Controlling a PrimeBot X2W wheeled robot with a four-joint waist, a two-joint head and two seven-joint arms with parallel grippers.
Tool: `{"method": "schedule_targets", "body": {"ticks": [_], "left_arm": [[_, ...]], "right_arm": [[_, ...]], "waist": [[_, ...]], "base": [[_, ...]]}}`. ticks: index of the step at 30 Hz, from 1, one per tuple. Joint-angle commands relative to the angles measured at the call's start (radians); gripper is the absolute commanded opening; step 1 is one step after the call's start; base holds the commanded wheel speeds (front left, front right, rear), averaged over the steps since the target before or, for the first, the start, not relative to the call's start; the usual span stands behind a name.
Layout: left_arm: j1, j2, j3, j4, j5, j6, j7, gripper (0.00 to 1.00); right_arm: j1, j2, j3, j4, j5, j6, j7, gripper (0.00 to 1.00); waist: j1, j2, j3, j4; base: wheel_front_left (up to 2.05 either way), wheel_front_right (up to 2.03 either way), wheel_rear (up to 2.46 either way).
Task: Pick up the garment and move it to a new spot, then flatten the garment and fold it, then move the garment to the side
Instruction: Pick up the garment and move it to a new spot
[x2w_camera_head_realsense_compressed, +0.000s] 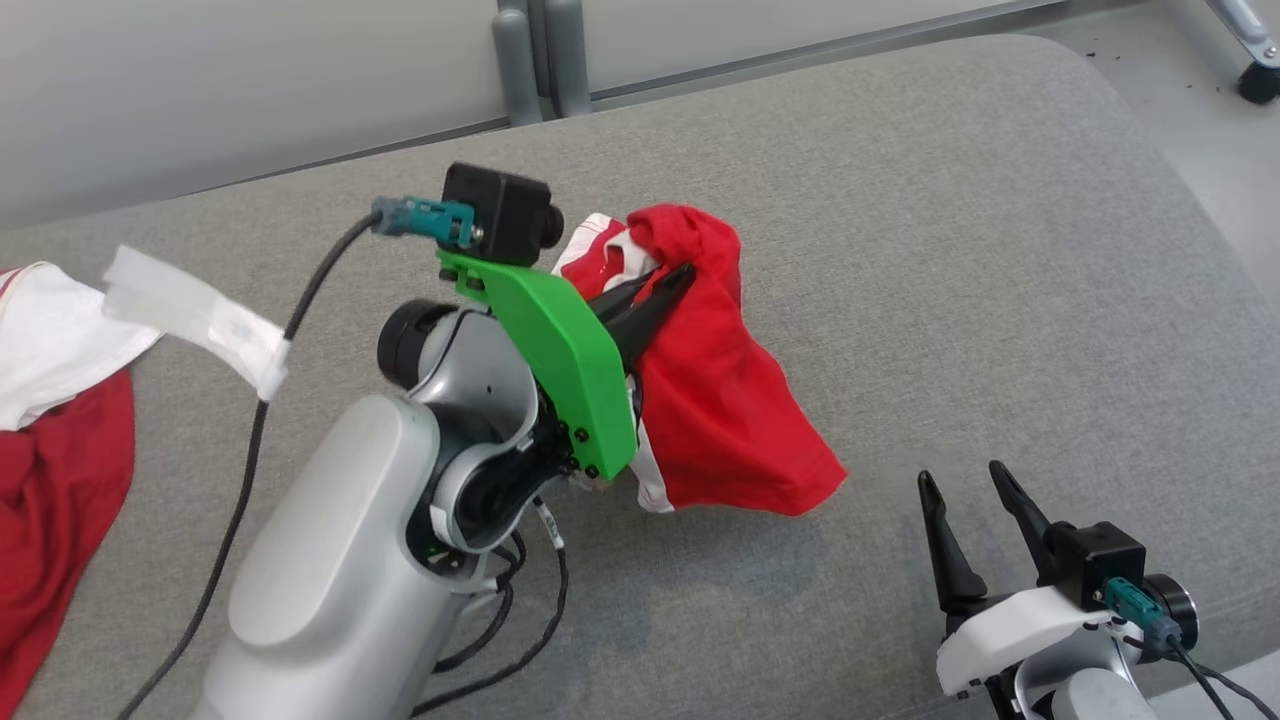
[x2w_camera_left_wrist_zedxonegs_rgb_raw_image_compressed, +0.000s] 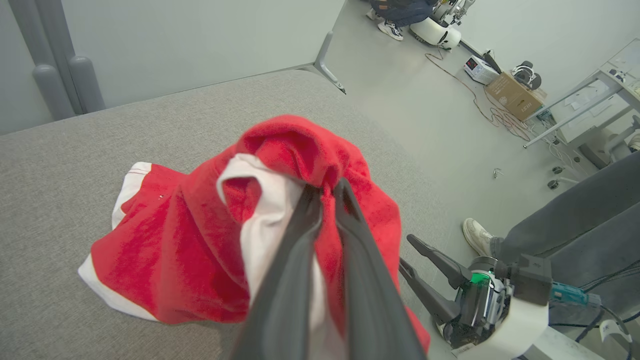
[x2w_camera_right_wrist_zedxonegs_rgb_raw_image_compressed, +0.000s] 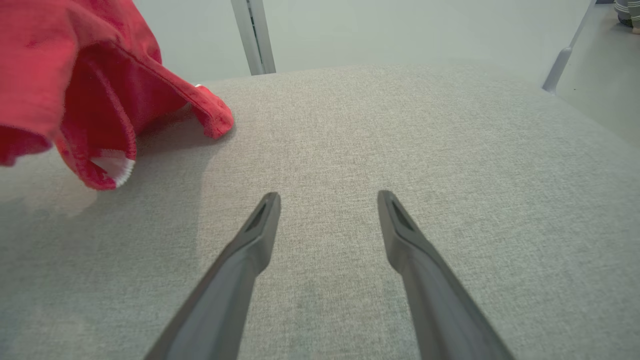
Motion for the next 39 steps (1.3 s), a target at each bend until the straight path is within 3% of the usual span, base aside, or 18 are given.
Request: {"method": "schedule_targets", "body": {"ticks": [1, 3, 6, 13, 14, 15, 17, 27, 30, 33, 36, 39], "left_arm": [[0.05, -0.004, 0.001, 0.035, 0.025, 0.016, -0.05, 0.0], [0.092, -0.025, -0.001, 0.074, 0.043, 0.027, -0.109, 0.0], [0.156, -0.055, -0.049, 0.185, 0.075, 0.007, -0.207, 0.0], [0.14, -0.103, -0.104, 0.354, 0.119, -0.02, -0.404, 0.0], [0.136, -0.105, -0.119, 0.37, 0.116, -0.025, -0.43, 0.11], [0.131, -0.105, -0.133, 0.382, 0.107, -0.033, -0.45, 0.36], [0.124, -0.106, -0.171, 0.387, 0.074, -0.046, -0.486, 1.0], [0.127, -0.105, -0.304, 0.167, -0.106, -0.082, -0.617, 1.0], [0.17, -0.066, -0.272, 0.086, -0.113, -0.049, -0.638, 1.0], [0.227, -0.003, -0.212, 0.041, -0.131, 0.019, -0.648, 1.0], [0.26, 0.083, -0.164, 0.075, -0.115, 0.09, -0.635, 1.0], [0.267, 0.134, -0.158, 0.143, -0.111, 0.117, -0.595, 1.0]], "right_arm": [[0.0, -0.001, 0.004, -0.003, 0.009, 0.0, -0.004, 1.0], [-0.01, -0.001, 0.007, -0.009, 0.013, 0.0, -0.004, 1.0], [-0.017, -0.001, -0.002, -0.009, 0.0, 0.0, -0.004, 1.0], [-0.038, -0.001, 0.023, -0.01, -0.006, 0.0, -0.004, 1.0], [-0.04, -0.002, 0.026, -0.009, -0.005, 0.0, -0.004, 1.0], [-0.042, -0.002, 0.028, -0.008, -0.005, 0.0, -0.004, 1.0], [-0.045, -0.002, 0.029, -0.005, -0.006, 0.0, -0.004, 1.0], [-0.012, -0.001, 0.019, -0.004, -0.012, 0.0, -0.004, 1.0], [-0.004, -0.002, 0.018, -0.008, -0.011, 0.0, -0.004, 1.0], [0.001, -0.002, 0.015, -0.01, -0.006, 0.0, -0.004, 1.0], [0.004, -0.001, 0.011, -0.012, -0.004, 0.0, -0.004, 1.0], [0.003, -0.002, 0.015, -0.008, -0.008, 0.0, -0.004, 1.0]], "waist": [[0.0, 0.0021, 0.012, -0.045], [0.0, 0.0021, 0.022, -0.053], [0.0, 0.0021, 0.037, -0.049], [0.0, 0.0021, 0.055, -0.05], [0.0, 0.0021, 0.056, -0.05], [0.0, 0.0021, 0.056, -0.05], [0.0, 0.0021, 0.054, -0.05], [0.0, 0.0021, 0.03, -0.029], [0.0, 0.0021, 0.024, -0.027], [0.0, 0.0021, 0.021, -0.026], [0.0, 0.0021, 0.024, -0.019], [0.0, 0.0021, 0.027, -0.015]], "base": [[0.0, 0.0, 0.0], [0.0, 0.0, 0.0], [0.0, 0.0, 0.0], [0.0, 0.0, 0.0], [0.0, 0.0, 0.0], [0.0, 0.0, 0.0], [0.0, 0.0, 0.0], [0.0, 0.0, 0.0], [0.0, 0.0, 0.0], [0.0, 0.0, 0.0], [0.0, 0.0, 0.0], [0.0, 0.0, 0.0]]}}
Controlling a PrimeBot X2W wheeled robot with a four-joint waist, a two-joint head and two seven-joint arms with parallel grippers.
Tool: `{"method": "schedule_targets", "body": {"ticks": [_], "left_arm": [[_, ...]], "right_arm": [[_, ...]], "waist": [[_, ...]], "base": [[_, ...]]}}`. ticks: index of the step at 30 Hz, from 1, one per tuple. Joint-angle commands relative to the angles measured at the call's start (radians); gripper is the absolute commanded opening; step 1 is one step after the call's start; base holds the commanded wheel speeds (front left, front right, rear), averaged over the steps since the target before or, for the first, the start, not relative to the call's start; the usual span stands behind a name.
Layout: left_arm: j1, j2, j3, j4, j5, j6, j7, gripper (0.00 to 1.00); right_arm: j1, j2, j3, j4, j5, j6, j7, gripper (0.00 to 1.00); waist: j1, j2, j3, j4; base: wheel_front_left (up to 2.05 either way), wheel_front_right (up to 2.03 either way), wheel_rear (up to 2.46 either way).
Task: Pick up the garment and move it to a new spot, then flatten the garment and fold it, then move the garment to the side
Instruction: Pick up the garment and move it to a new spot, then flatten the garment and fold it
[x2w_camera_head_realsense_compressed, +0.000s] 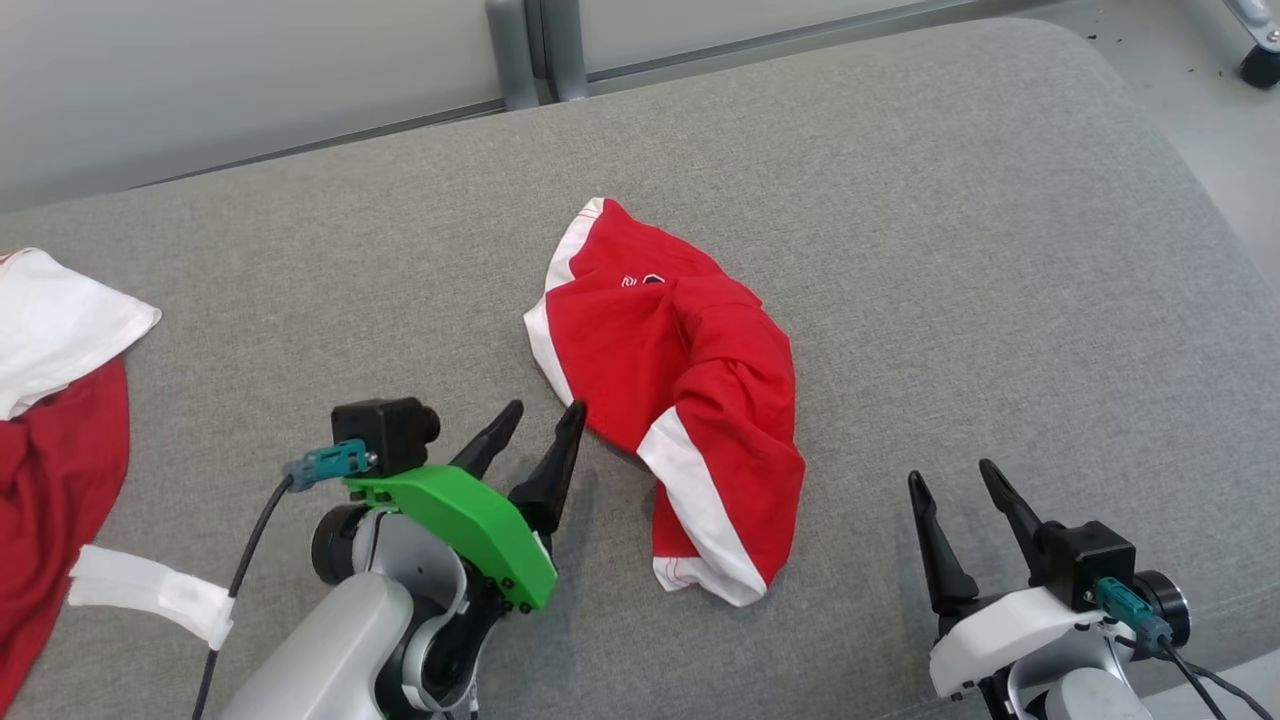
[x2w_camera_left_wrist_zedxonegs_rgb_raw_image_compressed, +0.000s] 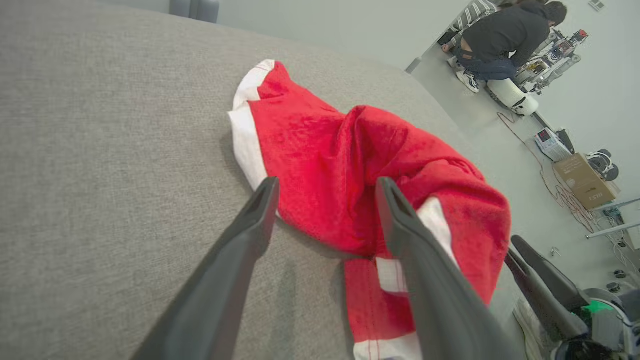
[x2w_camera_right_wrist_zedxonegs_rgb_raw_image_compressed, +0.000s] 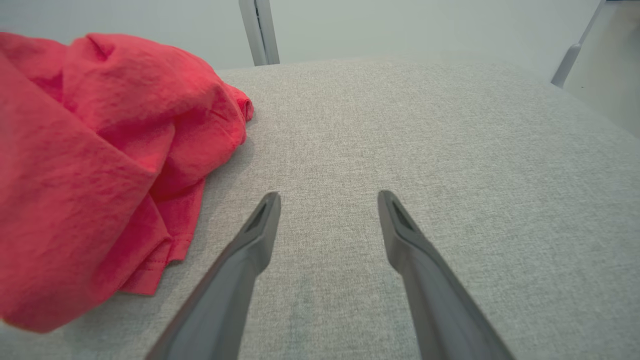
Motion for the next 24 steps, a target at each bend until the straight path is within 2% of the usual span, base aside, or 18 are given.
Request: {"method": "schedule_targets", "body": {"ticks": [1, 6, 12, 18, 22, 23, 24], "left_arm": [[0.006, -0.006, 0.003, 0.017, -0.012, 0.0, 0.013, 1.0], [-0.052, -0.028, -0.009, 0.112, -0.083, -0.045, 0.116, 1.0], [-0.145, -0.079, -0.016, 0.264, -0.097, -0.026, 0.18, 1.0], [-0.214, -0.091, -0.038, 0.404, -0.053, -0.02, 0.182, 1.0], [-0.243, -0.12, -0.046, 0.488, -0.046, -0.05, 0.165, 1.0], [-0.247, -0.126, -0.05, 0.507, -0.047, -0.059, 0.166, 0.69], [-0.25, -0.13, -0.053, 0.518, -0.046, -0.072, 0.161, 0.0]], "right_arm": [[0.001, -0.002, 0.001, 0.0, -0.004, 0.0, -0.004, 1.0], [-0.022, -0.002, 0.008, 0.001, -0.01, 0.0, -0.004, 1.0], [-0.044, -0.002, 0.019, 0.0, -0.012, 0.0, -0.004, 1.0], [-0.045, -0.002, 0.032, 0.001, 0.003, 0.0, -0.004, 1.0], [-0.038, -0.002, 0.036, 0.004, 0.016, 0.0, -0.004, 1.0], [-0.034, -0.002, 0.035, 0.006, 0.019, 0.0, -0.004, 1.0], [-0.031, -0.002, 0.034, 0.007, 0.019, 0.0, -0.004, 1.0]], "waist": [[0.0, 0.0022, 0.003, 0.002], [0.0, 0.0022, 0.017, 0.0], [0.0, 0.0022, 0.031, -0.026], [0.0, 0.0022, 0.042, -0.064], [0.0, 0.0022, 0.048, -0.087], [0.0, 0.0022, 0.049, -0.09], [0.0, 0.0022, 0.049, -0.092]], "base": [[0.0, 0.0, 0.0], [0.0, 0.0, 0.0], [0.0, 0.0, 0.0], [0.0, 0.0, 0.0], [0.0, 0.0, 0.0], [0.0, 0.0, 0.0], [0.0, 0.0, 0.0]]}}
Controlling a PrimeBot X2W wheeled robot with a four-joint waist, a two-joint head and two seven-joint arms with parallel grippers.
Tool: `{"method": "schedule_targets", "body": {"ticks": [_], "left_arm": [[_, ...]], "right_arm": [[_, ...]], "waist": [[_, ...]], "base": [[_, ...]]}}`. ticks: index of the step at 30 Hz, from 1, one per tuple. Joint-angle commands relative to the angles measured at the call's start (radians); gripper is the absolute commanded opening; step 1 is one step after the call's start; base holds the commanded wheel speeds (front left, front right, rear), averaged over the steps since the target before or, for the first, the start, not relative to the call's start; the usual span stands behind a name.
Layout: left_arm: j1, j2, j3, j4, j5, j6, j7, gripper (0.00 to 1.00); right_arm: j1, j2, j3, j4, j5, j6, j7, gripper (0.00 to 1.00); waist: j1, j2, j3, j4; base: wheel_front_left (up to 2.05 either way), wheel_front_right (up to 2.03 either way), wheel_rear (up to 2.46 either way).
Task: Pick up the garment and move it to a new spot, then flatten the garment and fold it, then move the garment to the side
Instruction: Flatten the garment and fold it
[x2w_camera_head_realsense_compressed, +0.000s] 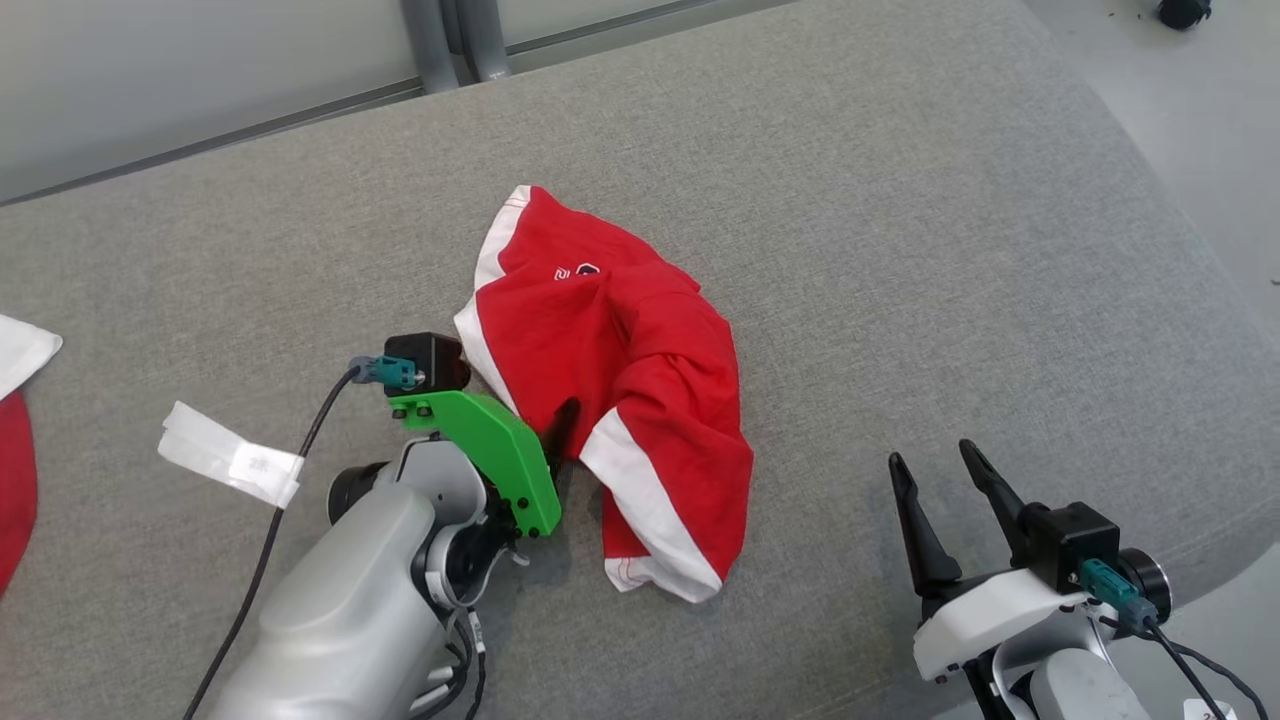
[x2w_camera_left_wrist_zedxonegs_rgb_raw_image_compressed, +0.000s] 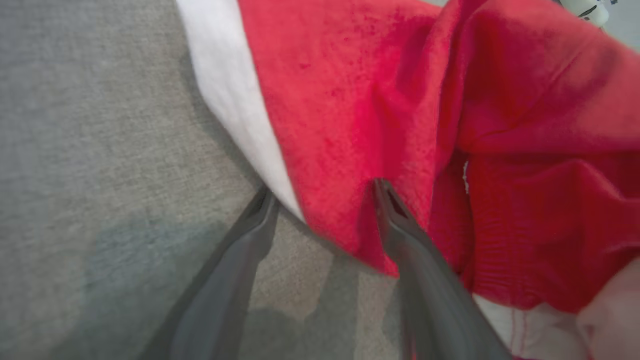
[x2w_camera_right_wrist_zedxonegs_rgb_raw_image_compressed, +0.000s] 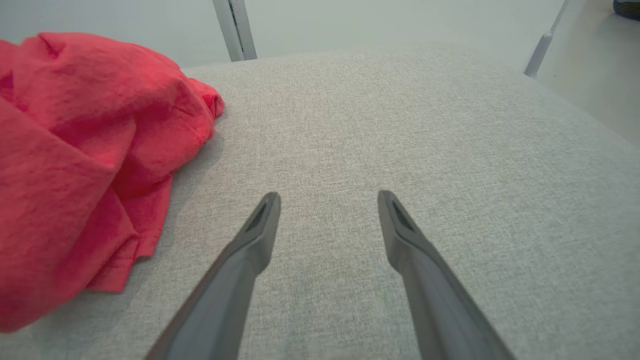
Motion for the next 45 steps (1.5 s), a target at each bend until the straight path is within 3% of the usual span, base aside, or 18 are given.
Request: {"method": "schedule_targets", "body": {"ticks": [1, 4, 10, 16, 21, 28, 33, 34, 35, 36, 41, 45], "left_arm": [[-0.01, -0.008, -0.008, 0.017, 0.003, -0.024, -0.002, 0.0], [-0.027, -0.008, -0.012, 0.024, 0.009, -0.06, -0.017, 0.0], [-0.048, 0.064, -0.043, -0.069, 0.059, -0.089, -0.01, 0.0], [-0.101, 0.214, -0.056, -0.183, 0.138, -0.033, 0.056, 0.0], [-0.151, 0.311, -0.053, -0.168, 0.177, 0.016, 0.122, 0.0], [-0.192, 0.372, -0.114, -0.036, 0.267, 0.053, 0.187, 0.0], [-0.182, 0.374, -0.137, 0.055, 0.296, 0.066, 0.169, 0.0], [-0.174, 0.371, -0.131, 0.067, 0.29, 0.069, 0.156, 0.06], [-0.164, 0.365, -0.12, 0.074, 0.277, 0.072, 0.136, 0.83], [-0.157, 0.363, -0.104, 0.076, 0.265, 0.072, 0.108, 1.0], [-0.069, 0.362, 0.016, -0.018, 0.162, 0.101, -0.052, 1.0], [0.059, 0.359, 0.123, -0.208, 0.058, 0.13, -0.159, 1.0]], "right_arm": [[0.01, -0.002, -0.003, 0.003, 0.005, 0.0, -0.004, 1.0], [0.013, -0.002, -0.007, 0.005, 0.01, 0.0, -0.004, 1.0], [0.035, -0.002, -0.012, 0.006, 0.012, 0.0, -0.004, 1.0], [0.044, -0.002, 0.004, 0.012, -0.005, 0.0, -0.004, 1.0], [0.024, -0.002, 0.017, 0.015, -0.025, 0.0, -0.004, 1.0], [0.016, -0.003, 0.03, 0.019, -0.037, 0.0, -0.004, 1.0], [0.023, -0.003, 0.039, 0.022, -0.023, 0.0, -0.004, 1.0], [0.027, -0.003, 0.038, 0.022, -0.02, 0.0, -0.004, 1.0], [0.031, -0.002, 0.038, 0.021, -0.016, 0.0, -0.004, 1.0], [0.034, -0.002, 0.038, 0.02, -0.013, 0.0, -0.004, 1.0], [0.055, -0.002, 0.014, 0.013, -0.006, 0.0, -0.004, 1.0], [0.08, -0.003, -0.008, 0.003, -0.005, 0.0, -0.004, 1.0]], "waist": [[0.0, 0.0022, 0.003, -0.01], [0.0, 0.0022, 0.001, -0.012], [0.0, 0.0022, -0.019, 0.017], [0.0, 0.0022, -0.036, 0.062], [0.0, 0.0022, -0.042, 0.078], [0.0, 0.0022, -0.031, 0.074], [0.0, 0.0022, -0.024, 0.06], [0.0, 0.0022, -0.024, 0.058], [0.0, 0.0022, -0.024, 0.056], [0.0, 0.0022, -0.025, 0.054], [0.0, 0.0022, -0.031, 0.054], [0.0, 0.0022, -0.032, 0.075]], "base": [[0.0, 0.0, 0.0], [0.0, 0.0, 0.0], [0.0, 0.0, 0.0], [0.0, 0.0, 0.0], [0.0, 0.0, 0.0], [0.0, 0.0, 0.0], [0.0, 0.0, 0.0], [0.0, 0.0, 0.0], [0.0, 0.0, 0.0], [0.0, 0.0, 0.0], [0.0, 0.0, 0.0], [0.0, 0.0, 0.0]]}}
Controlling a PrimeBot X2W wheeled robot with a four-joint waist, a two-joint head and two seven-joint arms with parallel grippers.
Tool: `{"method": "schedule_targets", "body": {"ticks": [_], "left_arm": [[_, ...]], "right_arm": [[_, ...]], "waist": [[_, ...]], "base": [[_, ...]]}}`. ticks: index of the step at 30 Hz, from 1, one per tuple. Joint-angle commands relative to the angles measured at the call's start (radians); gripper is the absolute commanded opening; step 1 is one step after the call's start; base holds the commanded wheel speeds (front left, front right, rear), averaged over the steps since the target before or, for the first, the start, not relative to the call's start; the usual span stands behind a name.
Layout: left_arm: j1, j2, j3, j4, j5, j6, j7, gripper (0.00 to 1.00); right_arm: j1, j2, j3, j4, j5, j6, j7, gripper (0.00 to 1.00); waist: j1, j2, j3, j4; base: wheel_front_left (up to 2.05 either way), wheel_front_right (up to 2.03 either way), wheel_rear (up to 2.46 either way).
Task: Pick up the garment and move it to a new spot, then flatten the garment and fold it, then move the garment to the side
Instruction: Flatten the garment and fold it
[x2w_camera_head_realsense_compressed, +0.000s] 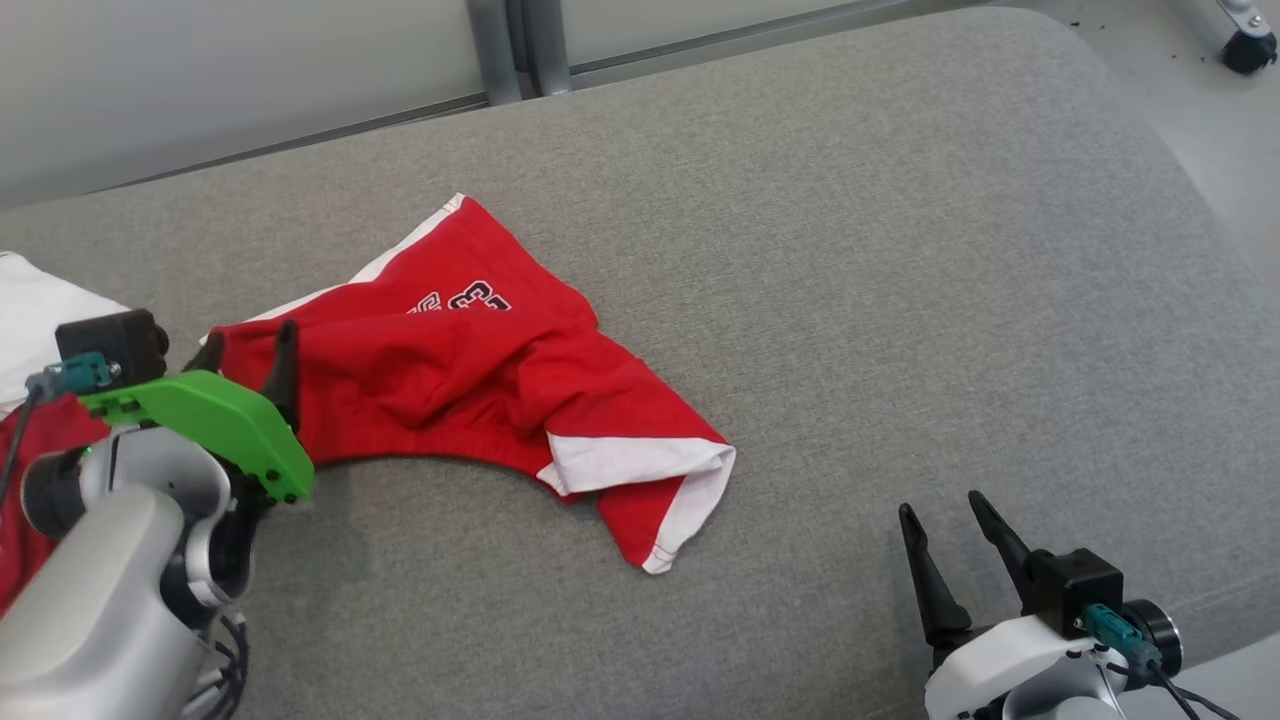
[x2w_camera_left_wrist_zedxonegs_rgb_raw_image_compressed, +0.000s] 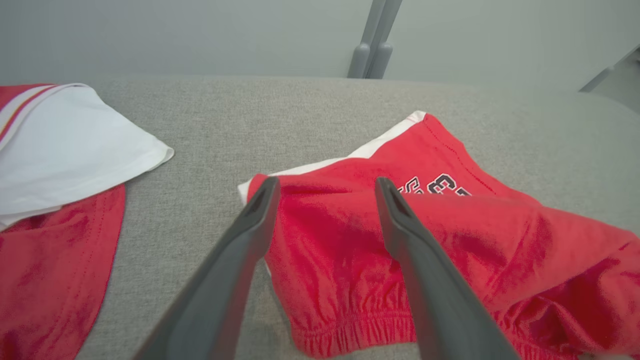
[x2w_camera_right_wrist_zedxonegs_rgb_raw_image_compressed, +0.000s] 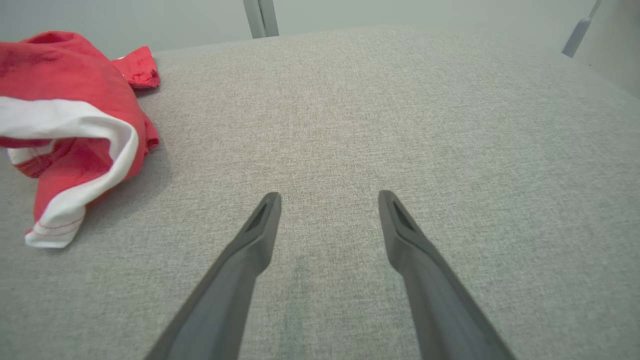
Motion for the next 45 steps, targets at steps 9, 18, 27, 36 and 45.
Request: {"method": "schedule_targets", "body": {"ticks": [9, 18, 27, 36, 45], "left_arm": [[0.221, -0.09, -0.034, -0.33, -0.115, 0.03, 0.024, 1.0], [0.177, -0.186, -0.13, -0.212, -0.102, -0.001, 0.083, 1.0], [0.113, -0.249, -0.164, -0.143, -0.082, -0.052, 0.069, 1.0], [0.054, -0.272, -0.148, -0.1, -0.044, -0.037, 0.017, 1.0], [0.063, -0.248, -0.126, -0.074, -0.059, -0.049, 0.001, 1.0]], "right_arm": [[-0.027, -0.003, -0.001, -0.011, -0.023, 0.0, -0.003, 1.0], [-0.062, -0.003, 0.009, -0.01, -0.016, 0.0, -0.003, 1.0], [-0.052, -0.003, 0.011, 0.001, 0.011, 0.0, -0.003, 1.0], [-0.054, -0.003, 0.022, 0.006, 0.015, 0.0, -0.003, 1.0], [-0.045, -0.003, 0.018, 0.007, 0.011, 0.0, -0.003, 1.0]], "waist": [[0.0, 0.0022, 0.03, 0.059], [0.0, 0.0022, 0.066, 0.025], [0.0, 0.0022, 0.074, -0.026], [0.0, 0.0022, 0.068, -0.051], [0.0, 0.0022, 0.059, -0.057]], "base": [[0.0, 0.0, 0.0], [0.0, 0.0, 0.0], [0.0, 0.0, 0.0], [0.0, 0.0, 0.0], [0.0, 0.0, 0.0]]}}
